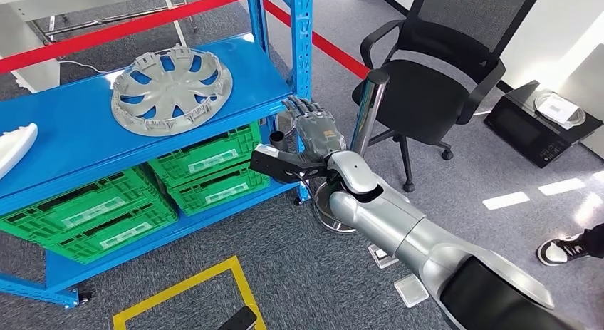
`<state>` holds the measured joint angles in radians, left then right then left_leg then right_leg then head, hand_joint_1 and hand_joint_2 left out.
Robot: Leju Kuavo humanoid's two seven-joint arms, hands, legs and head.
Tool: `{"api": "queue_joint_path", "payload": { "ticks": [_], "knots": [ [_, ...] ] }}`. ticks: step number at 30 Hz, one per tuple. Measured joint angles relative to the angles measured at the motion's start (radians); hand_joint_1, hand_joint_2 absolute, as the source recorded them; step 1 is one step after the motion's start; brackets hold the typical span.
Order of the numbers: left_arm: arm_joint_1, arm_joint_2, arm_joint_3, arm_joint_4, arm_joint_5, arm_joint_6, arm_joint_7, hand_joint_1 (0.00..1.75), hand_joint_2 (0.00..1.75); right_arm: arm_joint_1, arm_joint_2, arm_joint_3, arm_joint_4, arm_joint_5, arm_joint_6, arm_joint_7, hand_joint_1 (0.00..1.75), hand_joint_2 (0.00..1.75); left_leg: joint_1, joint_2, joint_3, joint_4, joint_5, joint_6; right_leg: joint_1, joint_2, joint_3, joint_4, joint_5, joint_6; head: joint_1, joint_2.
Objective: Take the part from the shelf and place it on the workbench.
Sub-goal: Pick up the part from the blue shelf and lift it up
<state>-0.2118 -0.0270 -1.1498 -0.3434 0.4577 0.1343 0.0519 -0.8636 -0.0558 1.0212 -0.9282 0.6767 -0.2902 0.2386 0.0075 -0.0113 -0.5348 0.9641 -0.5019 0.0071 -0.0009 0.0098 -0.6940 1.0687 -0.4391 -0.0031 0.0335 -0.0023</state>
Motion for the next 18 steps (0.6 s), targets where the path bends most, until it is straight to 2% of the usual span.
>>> {"api": "queue_joint_path", "payload": {
  "ticks": [3, 4, 5, 6, 7, 8, 9, 10, 12, 14, 15, 16, 18],
  "knots": [
    [0.0, -0.001, 0.001, -0.001, 0.0, 0.0, -0.002, 0.0, 0.0, 0.005, -0.008, -0.001, -0.003, 0.0, 0.0, 0.002, 0.0, 1.75, 0.008, 0.002, 0.018, -0.011, -0.001, -0.002, -0.011, -0.002, -0.082, 0.165, -0.066, 0.015, 0.001, 0.0],
    [0.001, -0.001, 0.002, -0.001, 0.0, 0.0, -0.002, 0.0, 0.0, 0.008, -0.009, -0.001, -0.003, 0.0, 0.0, 0.003, 0.0, 1.75, 0.011, 0.001, 0.022, -0.01, -0.006, -0.006, -0.017, -0.002, -0.101, 0.199, -0.069, 0.021, 0.001, 0.0],
    [0.002, -0.001, 0.002, -0.001, 0.0, 0.0, -0.002, 0.0, 0.0, 0.01, -0.011, -0.001, -0.003, 0.0, 0.001, 0.003, 0.0, 1.75, 0.015, 0.001, 0.026, -0.007, -0.012, -0.012, -0.022, -0.003, -0.105, 0.199, -0.055, 0.028, 0.0, 0.0],
    [0.003, 0.0, 0.002, -0.001, 0.0, 0.0, -0.004, 0.0, 0.0, 0.011, -0.012, -0.002, -0.003, 0.0, 0.001, 0.004, 0.0, 1.75, 0.021, 0.0, 0.03, 0.0, -0.021, -0.02, -0.028, -0.004, -0.091, 0.163, -0.025, 0.036, 0.001, 0.0],
    [0.004, 0.0, 0.003, -0.001, 0.0, 0.0, -0.005, 0.0, 0.0, 0.01, -0.013, -0.002, -0.003, 0.0, 0.001, 0.005, 0.0, 1.75, 0.027, -0.001, 0.033, 0.009, -0.033, -0.029, -0.034, -0.004, -0.065, 0.105, 0.007, 0.044, 0.001, 0.0],
    [0.003, 0.0, 0.003, -0.001, 0.0, 0.0, -0.006, 0.0, 0.0, 0.009, -0.015, -0.002, -0.003, 0.0, 0.002, 0.006, 0.0, 1.75, 0.03, -0.001, 0.032, 0.021, -0.045, -0.04, -0.036, -0.002, -0.039, 0.055, 0.026, 0.051, 0.003, 0.0],
    [0.002, 0.001, 0.004, -0.001, 0.0, -0.001, -0.007, 0.0, 0.0, 0.008, -0.015, -0.002, -0.005, 0.0, 0.002, 0.006, 0.0, 1.75, 0.031, -0.002, 0.029, 0.033, -0.057, -0.05, -0.038, 0.0, -0.022, 0.021, 0.033, 0.047, 0.006, 0.0],
    [0.002, 0.001, 0.005, -0.001, 0.0, -0.001, -0.008, 0.0, 0.0, 0.009, -0.015, -0.002, -0.007, 0.0, 0.003, 0.007, 0.0, 1.75, 0.03, -0.003, 0.025, 0.041, -0.064, -0.058, -0.037, 0.002, -0.017, 0.008, 0.027, 0.039, 0.005, 0.0],
    [0.002, 0.001, 0.008, -0.001, 0.0, -0.002, -0.008, 0.0, 0.0, 0.012, -0.016, -0.001, -0.012, 0.0, 0.004, 0.008, 0.0, 1.75, 0.03, -0.004, 0.022, 0.046, -0.069, -0.068, -0.034, 0.004, -0.021, 0.014, 0.014, 0.013, 0.0, 0.0],
    [0.003, 0.0, 0.01, -0.001, 0.0, -0.002, -0.009, 0.0, 0.0, 0.015, -0.018, -0.002, -0.014, 0.0, 0.004, 0.009, 0.0, 1.75, 0.032, -0.002, 0.02, 0.059, -0.077, -0.074, -0.033, 0.004, -0.017, 0.015, 0.006, -0.002, -0.006, 0.0],
    [0.003, 0.0, 0.011, -0.001, 0.0, -0.002, -0.01, 0.0, 0.0, 0.014, -0.018, -0.002, -0.015, 0.0, 0.004, 0.009, 0.0, 1.75, 0.032, 0.0, 0.007, 0.09, -0.091, -0.074, -0.032, 0.003, -0.012, 0.014, 0.003, -0.008, -0.007, 0.0],
    [0.002, 0.0, 0.011, -0.002, 0.0, -0.002, -0.01, 0.0, 0.0, 0.013, -0.019, -0.002, -0.016, 0.0, 0.004, 0.009, 0.0, 1.75, 0.031, 0.002, -0.02, 0.143, -0.112, -0.072, -0.031, 0.002, -0.006, 0.012, -0.001, -0.013, -0.009, 0.0],
    [0.002, -0.001, 0.013, -0.002, 0.0, -0.002, -0.01, 0.0, 0.0, 0.014, -0.019, -0.002, -0.017, 0.0, 0.005, 0.009, 0.0, 1.75, 0.025, 0.003, -0.1, 0.28, -0.154, -0.065, -0.025, 0.0, 0.003, 0.009, -0.006, -0.021, -0.01, 0.0]
  ]
}}
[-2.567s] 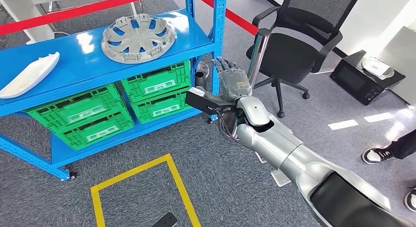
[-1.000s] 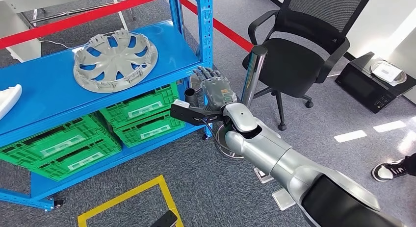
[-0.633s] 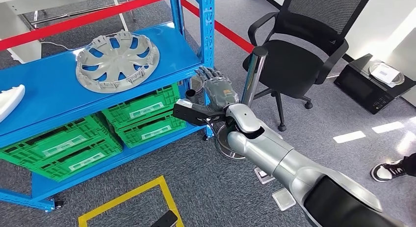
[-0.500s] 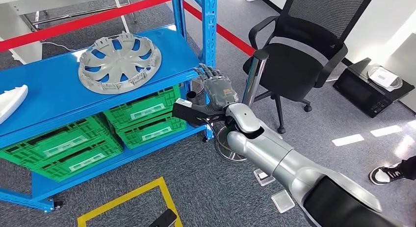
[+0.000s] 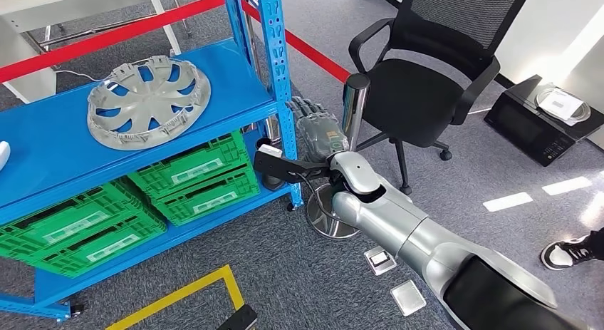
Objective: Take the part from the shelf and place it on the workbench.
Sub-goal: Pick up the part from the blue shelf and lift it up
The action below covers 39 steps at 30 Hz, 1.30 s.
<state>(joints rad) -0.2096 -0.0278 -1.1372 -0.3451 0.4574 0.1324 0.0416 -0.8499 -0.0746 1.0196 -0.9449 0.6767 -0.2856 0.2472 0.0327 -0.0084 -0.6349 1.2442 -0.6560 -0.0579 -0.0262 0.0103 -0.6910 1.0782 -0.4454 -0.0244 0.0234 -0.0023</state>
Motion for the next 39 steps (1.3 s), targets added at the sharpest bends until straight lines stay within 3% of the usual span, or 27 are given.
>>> {"api": "queue_joint_path", "payload": {
  "ticks": [1, 2, 4, 6, 8, 10, 14, 15, 21, 25, 30, 32, 34, 35, 36, 37, 39],
  "knots": [
    [0.001, 0.0, 0.001, 0.0, 0.0, 0.0, 0.0, 0.0, 0.0, 0.002, 0.0, 0.001, 0.0, 0.0, 0.0, 0.0, 0.0, 1.75, -0.003, 0.0, -0.035, 0.047, -0.004, 0.005, 0.004, 0.0, 0.004, 0.0, -0.003, -0.003, 0.0, 0.0],
    [0.002, 0.0, 0.002, 0.0, 0.0, 0.0, 0.0, 0.0, 0.0, 0.003, 0.0, 0.001, 0.0, 0.0, 0.001, 0.0, 0.0, 1.75, -0.005, 0.0, -0.055, 0.06, 0.009, 0.011, 0.008, 0.001, 0.007, 0.0, -0.005, -0.005, 0.0, 0.0],
    [0.003, 0.0, 0.004, 0.0, 0.0, 0.001, 0.0, 0.0, 0.0, 0.003, 0.0, 0.0, -0.001, 0.0, 0.001, 0.0, 0.0, 1.75, -0.014, 0.0, -0.044, -0.019, 0.088, 0.027, 0.013, 0.003, 0.018, -0.001, -0.012, -0.005, 0.0, 0.0],
    [0.002, 0.001, 0.005, 0.0, 0.0, 0.001, 0.0, 0.0, 0.0, 0.001, 0.0, 0.0, -0.003, 0.0, 0.001, 0.0, 0.0, 0.87, -0.024, 0.0, -0.005, -0.13, 0.153, 0.042, 0.017, 0.003, 0.029, -0.002, -0.017, 0.0, 0.0, 0.0],
    [0.001, 0.0, 0.005, 0.0, 0.0, 0.001, 0.0, 0.0, 0.0, 0.0, -0.001, 0.0, -0.005, 0.0, 0.002, 0.0, 0.0, 0.0, -0.031, -0.001, 0.015, -0.182, 0.159, 0.049, 0.018, 0.001, 0.03, -0.007, -0.016, 0.01, -0.001, 0.0],
    [0.001, 0.0, 0.006, 0.0, 0.0, 0.001, 0.0, 0.0, 0.0, 0.001, -0.002, 0.0, -0.006, 0.0, 0.001, 0.0, 0.0, 0.0, -0.033, -0.004, 0.018, -0.2, 0.157, 0.05, 0.017, -0.002, 0.03, -0.014, -0.014, 0.02, -0.002, 0.0],
    [0.002, 0.0, 0.006, 0.0, 0.0, 0.001, -0.003, 0.0, 0.0, -0.001, -0.003, -0.001, -0.008, -0.001, -0.012, -0.006, 0.0, 0.0, -0.029, -0.006, 0.021, -0.21, 0.162, 0.042, 0.021, -0.004, 0.038, -0.025, -0.009, -0.006, 0.0, 0.0],
    [0.002, -0.001, 0.006, 0.0, 0.0, 0.001, -0.004, 0.0, 0.0, -0.001, -0.003, -0.002, -0.008, -0.003, -0.016, -0.009, 0.0, 0.0, -0.029, -0.007, 0.022, -0.21, 0.161, 0.045, 0.021, -0.004, 0.04, -0.028, -0.007, -0.004, 0.001, 0.0],
    [0.003, -0.001, 0.006, 0.0, 0.0, 0.001, -0.004, 0.0, 0.0, 0.002, -0.004, -0.006, -0.008, -0.015, -0.031, -0.017, 0.0, 0.0, -0.031, -0.007, 0.022, -0.209, 0.159, 0.054, 0.021, -0.004, 0.046, -0.039, -0.002, 0.007, 0.002, 0.0],
    [0.003, -0.001, 0.006, 0.0, 0.0, 0.001, -0.004, 0.0, 0.0, 0.003, -0.004, -0.006, -0.008, -0.015, -0.031, -0.017, 0.0, 0.0, -0.031, -0.007, 0.022, -0.208, 0.157, 0.056, 0.02, -0.004, 0.047, -0.042, -0.004, 0.02, 0.002, 0.0],
    [0.004, 0.0, 0.007, 0.0, -0.001, 0.001, -0.005, 0.0, 0.0, 0.003, -0.005, -0.007, -0.009, -0.015, -0.03, -0.016, 0.0, 0.0, -0.03, -0.011, 0.039, -0.232, 0.165, 0.076, 0.015, -0.007, 0.055, -0.052, -0.008, 0.044, 0.002, 0.0],
    [0.003, 0.0, 0.008, 0.0, -0.002, 0.001, -0.006, 0.0, 0.0, 0.001, -0.005, -0.008, -0.01, -0.015, -0.029, -0.016, 0.0, 0.0, -0.023, -0.013, 0.056, -0.252, 0.173, 0.08, 0.015, -0.007, 0.03, 0.008, -0.043, 0.046, 0.003, 0.0],
    [0.002, 0.0, 0.008, 0.0, -0.002, 0.002, -0.007, 0.0, 0.0, 0.003, -0.006, -0.008, -0.01, -0.015, -0.028, -0.016, 0.0, 0.0, -0.022, -0.021, 0.062, -0.256, 0.172, 0.079, 0.01, -0.006, -0.032, 0.129, -0.093, 0.049, 0.005, 0.0],
    [0.003, 0.0, 0.009, 0.0, -0.002, 0.002, -0.007, 0.0, 0.0, 0.007, -0.006, -0.007, -0.01, -0.015, -0.028, -0.016, 0.0, 0.0, -0.021, -0.028, 0.063, -0.254, 0.17, 0.076, 0.007, -0.006, -0.059, 0.177, -0.105, 0.052, 0.005, 0.0],
    [0.003, 0.0, 0.009, 0.0, -0.002, 0.002, -0.007, 0.0, 0.0, 0.01, -0.006, -0.007, -0.01, -0.015, -0.027, -0.015, 0.0, 0.0, -0.018, -0.037, 0.064, -0.252, 0.167, 0.071, 0.002, -0.006, -0.073, 0.196, -0.099, 0.056, 0.006, 0.0],
    [0.004, 0.001, 0.009, 0.0, -0.002, 0.002, -0.007, 0.0, 0.0, 0.012, -0.007, -0.007, -0.01, -0.015, -0.027, -0.015, 0.0, 0.0, -0.015, -0.048, 0.065, -0.247, 0.162, 0.065, -0.003, -0.005, -0.068, 0.177, -0.075, 0.06, 0.006, 0.0],
    [0.004, 0.001, 0.01, 0.0, -0.002, 0.002, -0.007, 0.0, 0.0, 0.011, -0.009, -0.007, -0.01, -0.015, -0.025, -0.015, 0.0, 0.0, -0.004, -0.07, 0.064, -0.232, 0.148, 0.047, -0.013, 0.019, -0.02, 0.072, -0.015, 0.071, 0.006, 0.0]
  ]
}}
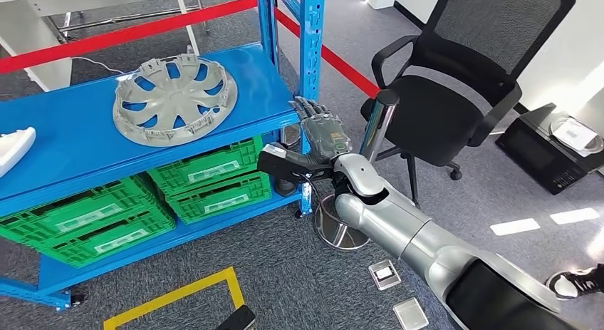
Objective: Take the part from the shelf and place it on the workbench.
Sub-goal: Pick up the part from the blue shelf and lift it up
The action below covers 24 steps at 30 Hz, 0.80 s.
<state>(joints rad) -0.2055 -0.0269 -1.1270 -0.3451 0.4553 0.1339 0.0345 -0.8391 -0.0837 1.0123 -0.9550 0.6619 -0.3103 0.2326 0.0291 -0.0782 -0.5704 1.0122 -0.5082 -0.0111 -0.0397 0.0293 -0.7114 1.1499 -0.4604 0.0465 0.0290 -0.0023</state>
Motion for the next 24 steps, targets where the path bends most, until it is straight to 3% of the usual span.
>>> {"api": "queue_joint_path", "payload": {
  "ticks": [2, 3, 5, 6, 8, 10, 12, 13, 14, 16, 18, 20, 21, 22, 24],
  "knots": [
    [-0.003, 0.0, 0.002, 0.0, 0.0, 0.0, -0.001, 0.0, 0.0, 0.0, -0.001, 0.001, 0.0, 0.0, 0.004, 0.0, 0.0, 0.0, 0.009, -0.02, -0.009, 0.018, -0.013, -0.02, -0.006, 0.04, 0.038, -0.077, 0.016, -0.001, 0.0, 0.0],
    [-0.003, 0.0, 0.002, 0.0, -0.001, 0.0, -0.001, 0.0, 0.0, 0.002, -0.001, 0.001, 0.0, 0.0, 0.006, 0.0, 0.0, 0.0, 0.012, -0.029, -0.013, 0.02, -0.014, -0.029, -0.004, 0.051, 0.043, -0.082, 0.006, -0.007, 0.0, 0.0],
    [0.001, -0.001, 0.003, 0.0, -0.001, -0.001, -0.002, 0.0, 0.0, 0.004, -0.002, 0.001, 0.0, 0.0, 0.008, 0.0, 0.0, 0.0, 0.018, -0.049, -0.017, 0.015, -0.012, -0.044, 0.002, 0.033, 0.046, -0.081, 0.0, -0.028, 0.0, 0.0],
    [0.004, -0.001, 0.003, 0.0, -0.001, -0.002, -0.002, 0.0, 0.0, 0.003, 0.0, 0.001, 0.0, 0.0, 0.008, 0.0, 0.0, 0.0, 0.017, -0.042, -0.02, 0.018, -0.015, -0.049, 0.003, 0.021, 0.05, -0.082, -0.003, -0.038, -0.001, 0.0],
    [0.005, -0.001, 0.003, 0.0, -0.001, -0.002, -0.002, 0.0, 0.0, -0.001, 0.002, 0.001, -0.001, 0.0, 0.007, 0.0, 0.0, 0.0, 0.012, 0.006, -0.047, 0.078, -0.042, -0.052, 0.005, -0.005, 0.064, -0.089, -0.008, -0.055, -0.007, 0.0],
    [0.002, -0.001, 0.003, 0.0, -0.001, -0.002, -0.002, 0.0, 0.0, -0.001, 0.002, 0.001, -0.001, 0.0, 0.008, 0.0, 0.0, 0.0, 0.005, 0.053, -0.114, 0.206, -0.087, -0.05, 0.013, -0.034, 0.077, -0.092, -0.015, -0.067, -0.012, 0.0],
    [0.003, -0.001, 0.003, 0.0, -0.002, -0.002, -0.002, 0.0, 0.0, 0.002, 0.001, 0.002, -0.001, 0.0, 0.01, 0.0, 0.0, 0.0, 0.002, 0.062, -0.168, 0.289, -0.097, -0.045, 0.021, -0.061, 0.086, -0.092, -0.024, -0.074, -0.013, 0.0],
    [0.005, -0.001, 0.003, 0.0, -0.002, -0.002, -0.002, 0.0, 0.0, 0.002, 0.001, 0.002, -0.001, 0.001, 0.011, 0.0, 0.0, 0.0, -0.001, 0.064, -0.17, 0.279, -0.075, -0.04, 0.025, -0.073, 0.091, -0.092, -0.028, -0.075, -0.013, 0.0],
    [0.006, -0.001, 0.003, 0.0, -0.002, -0.002, -0.002, 0.0, 0.0, 0.002, 0.002, 0.002, -0.001, 0.002, 0.011, 0.0, 0.0, 0.0, -0.006, 0.07, -0.154, 0.233, -0.037, -0.032, 0.029, -0.084, 0.098, -0.092, -0.033, -0.076, -0.013, 0.0],
    [0.005, 0.0, 0.003, 0.0, -0.002, -0.002, -0.002, 0.0, 0.0, 0.0, 0.002, 0.002, -0.001, 0.004, 0.011, 0.0, 0.0, 0.0, -0.024, 0.116, -0.102, 0.112, 0.029, -0.012, 0.036, -0.106, 0.112, -0.093, -0.044, -0.073, -0.013, 0.0],
    [0.002, -0.001, 0.003, 0.0, -0.002, -0.002, -0.002, 0.0, 0.0, -0.001, 0.001, 0.002, -0.001, 0.005, 0.011, 0.0, 0.0, 0.0, -0.04, 0.153, -0.071, 0.045, 0.041, 0.004, 0.042, -0.127, 0.118, -0.095, -0.05, -0.066, -0.012, 0.0],
    [0.002, 0.0, 0.003, 0.0, -0.002, -0.002, -0.002, 0.0, 0.0, -0.002, 0.001, 0.002, -0.001, 0.007, 0.01, 0.001, 0.0, 0.0, -0.043, 0.139, -0.065, 0.03, 0.036, 0.011, 0.043, -0.149, 0.121, -0.099, -0.052, -0.056, -0.012, 0.0],
    [0.003, 0.0, 0.004, 0.0, -0.002, -0.002, -0.002, 0.0, 0.0, -0.002, 0.002, 0.002, -0.001, 0.01, 0.009, 0.002, 0.0, 0.0, -0.04, 0.129, -0.065, 0.025, 0.037, 0.013, 0.042, -0.141, 0.122, -0.097, -0.057, -0.051, -0.012, 0.0],
    [0.004, 0.0, 0.004, 0.0, -0.002, -0.002, -0.002, 0.0, 0.0, -0.003, 0.002, 0.001, -0.001, 0.014, 0.006, 0.003, 0.0, 0.0, -0.036, 0.121, -0.063, 0.021, 0.039, 0.016, 0.039, -0.119, 0.117, -0.086, -0.067, -0.046, -0.011, 0.0],
    [0.003, -0.001, 0.004, 0.0, -0.002, -0.002, -0.002, 0.0, 0.0, -0.004, 0.0, 0.001, -0.001, 0.021, 0.001, 0.007, 0.0, 0.0, -0.028, 0.107, -0.058, 0.016, 0.04, 0.022, 0.034, -0.056, 0.075, -0.005, -0.108, -0.039, -0.007, 0.0]
  ]
}}
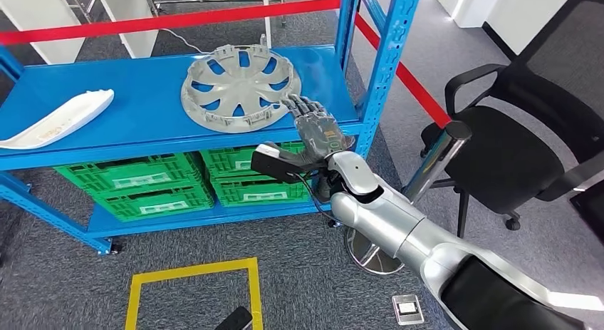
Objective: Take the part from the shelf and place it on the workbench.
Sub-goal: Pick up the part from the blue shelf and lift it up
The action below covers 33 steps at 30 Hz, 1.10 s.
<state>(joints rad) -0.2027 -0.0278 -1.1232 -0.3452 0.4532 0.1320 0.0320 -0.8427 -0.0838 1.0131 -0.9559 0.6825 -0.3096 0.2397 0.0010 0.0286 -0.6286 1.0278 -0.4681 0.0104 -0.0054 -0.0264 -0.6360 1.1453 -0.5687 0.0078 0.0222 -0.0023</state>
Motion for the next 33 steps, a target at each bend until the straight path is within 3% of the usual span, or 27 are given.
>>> {"api": "queue_joint_path", "payload": {
  "ticks": [2, 3, 4, 5, 7, 9, 11, 18, 23, 27, 29, 31, 32, 33],
  "knots": [
    [-0.002, -0.002, 0.0, 0.0, 0.0, 0.0, 0.0, 0.0, 0.0, 0.006, -0.003, 0.0, 0.001, -0.002, 0.0, 0.006, 0.0, 0.0, 0.002, -0.017, 0.002, 0.001, -0.002, 0.004, -0.001, 0.025, -0.075, 0.125, -0.039, 0.004, 0.005, 0.0],
    [-0.002, -0.003, 0.0, 0.0, 0.0, 0.0, 0.0, 0.0, 0.0, 0.009, -0.005, 0.0, 0.002, -0.004, 0.001, 0.008, 0.0, 0.0, 0.002, -0.025, 0.003, 0.002, -0.004, 0.005, -0.002, 0.027, -0.103, 0.162, -0.039, 0.006, 0.006, 0.0],
    [-0.002, -0.003, 0.0, 0.0, 0.0, 0.0, 0.0, 0.0, 0.0, 0.012, -0.006, 0.0, 0.003, -0.005, 0.002, 0.011, 0.0, 0.0, 0.002, -0.033, 0.004, 0.004, -0.007, 0.004, -0.002, 0.028, -0.115, 0.166, -0.019, 0.006, 0.007, 0.0],
    [-0.002, -0.003, 0.0, 0.0, 0.0, 0.0, 0.0, 0.0, 0.0, 0.013, -0.008, -0.001, 0.004, -0.006, 0.003, 0.012, 0.0, 0.0, 0.003, -0.04, 0.006, 0.006, -0.01, 0.003, -0.003, 0.028, -0.109, 0.133, 0.017, 0.006, 0.007, 0.0],
    [-0.002, -0.004, 0.0, 0.0, 0.0, 0.0, 0.001, 0.0, 0.0, 0.011, -0.01, -0.002, 0.005, -0.006, 0.004, 0.015, 0.0, 0.0, 0.003, -0.051, 0.01, 0.013, -0.019, -0.004, -0.002, 0.031, -0.065, 0.013, 0.095, 0.002, 0.008, 0.0],
    [-0.001, -0.004, 0.001, 0.0, 0.0, 0.0, 0.003, 0.0, 0.0, 0.009, -0.011, -0.002, 0.006, -0.012, 0.006, 0.017, 0.0, 0.0, 0.002, -0.056, 0.008, 0.019, -0.025, -0.013, 0.0, 0.037, -0.035, -0.065, 0.121, -0.007, 0.007, 0.0],
    [0.0, -0.004, 0.001, 0.0, 0.0, 0.001, 0.006, 0.0, 0.0, 0.011, -0.012, -0.003, 0.008, -0.027, 0.01, 0.019, 0.0, 0.0, 0.002, -0.058, 0.005, 0.021, -0.027, -0.016, 0.002, 0.038, -0.03, -0.079, 0.115, -0.016, 0.006, 0.0],
    [0.003, -0.004, 0.001, 0.0, -0.004, 0.003, 0.016, 0.0, 0.0, 0.014, -0.019, -0.017, 0.017, -0.094, 0.027, 0.014, 0.0, 0.0, 0.003, -0.058, 0.015, 0.008, -0.027, -0.019, 0.003, 0.039, -0.028, -0.08, 0.111, -0.026, 0.005, 0.0],
    [0.004, -0.003, 0.001, 0.0, -0.005, 0.003, 0.021, 0.0, 0.0, 0.015, -0.028, -0.028, 0.028, -0.111, 0.028, 0.021, 0.0, 0.0, 0.0, -0.059, 0.015, 0.01, -0.03, -0.02, 0.0, 0.039, -0.026, -0.082, 0.111, -0.025, 0.005, 0.0],
    [0.004, -0.001, 0.001, 0.0, -0.005, 0.003, 0.022, 0.0, 0.0, 0.016, -0.033, -0.035, 0.034, -0.113, 0.027, 0.024, 0.0, 0.0, 0.005, -0.056, 0.034, -0.017, -0.021, -0.01, 0.0, 0.038, -0.016, -0.089, 0.11, -0.015, 0.006, 0.0],
    [0.004, -0.002, 0.002, 0.0, -0.005, 0.003, 0.022, 0.0, 0.0, 0.015, -0.038, -0.04, 0.036, -0.113, 0.027, 0.025, 0.0, 0.0, 0.013, -0.054, 0.054, -0.039, -0.016, -0.007, -0.001, 0.035, -0.039, -0.036, 0.083, -0.006, 0.008, 0.0],
    [0.004, -0.002, 0.002, 0.0, -0.005, 0.003, 0.022, 0.0, 0.0, 0.017, -0.041, -0.042, 0.038, -0.113, 0.027, 0.025, 0.0, 0.0, 0.016, -0.054, 0.064, -0.041, -0.022, -0.007, -0.007, 0.034, -0.102, 0.08, 0.039, 0.005, 0.01, 0.0],
    [0.005, -0.002, 0.002, 0.0, -0.006, 0.003, 0.022, 0.0, 0.0, 0.02, -0.042, -0.042, 0.039, -0.113, 0.027, 0.025, 0.0, 0.0, 0.018, -0.055, 0.069, -0.04, -0.027, -0.008, -0.011, 0.034, -0.13, 0.127, 0.029, 0.011, 0.01, 0.0],
    [0.006, -0.002, 0.002, 0.0, -0.006, 0.003, 0.022, 0.0, 0.0, 0.023, -0.043, -0.042, 0.041, -0.113, 0.027, 0.025, 0.0, 0.0, 0.021, -0.055, 0.074, -0.038, -0.033, -0.011, -0.015, 0.033, -0.145, 0.143, 0.038, 0.016, 0.01, 0.0]
  ]
}}
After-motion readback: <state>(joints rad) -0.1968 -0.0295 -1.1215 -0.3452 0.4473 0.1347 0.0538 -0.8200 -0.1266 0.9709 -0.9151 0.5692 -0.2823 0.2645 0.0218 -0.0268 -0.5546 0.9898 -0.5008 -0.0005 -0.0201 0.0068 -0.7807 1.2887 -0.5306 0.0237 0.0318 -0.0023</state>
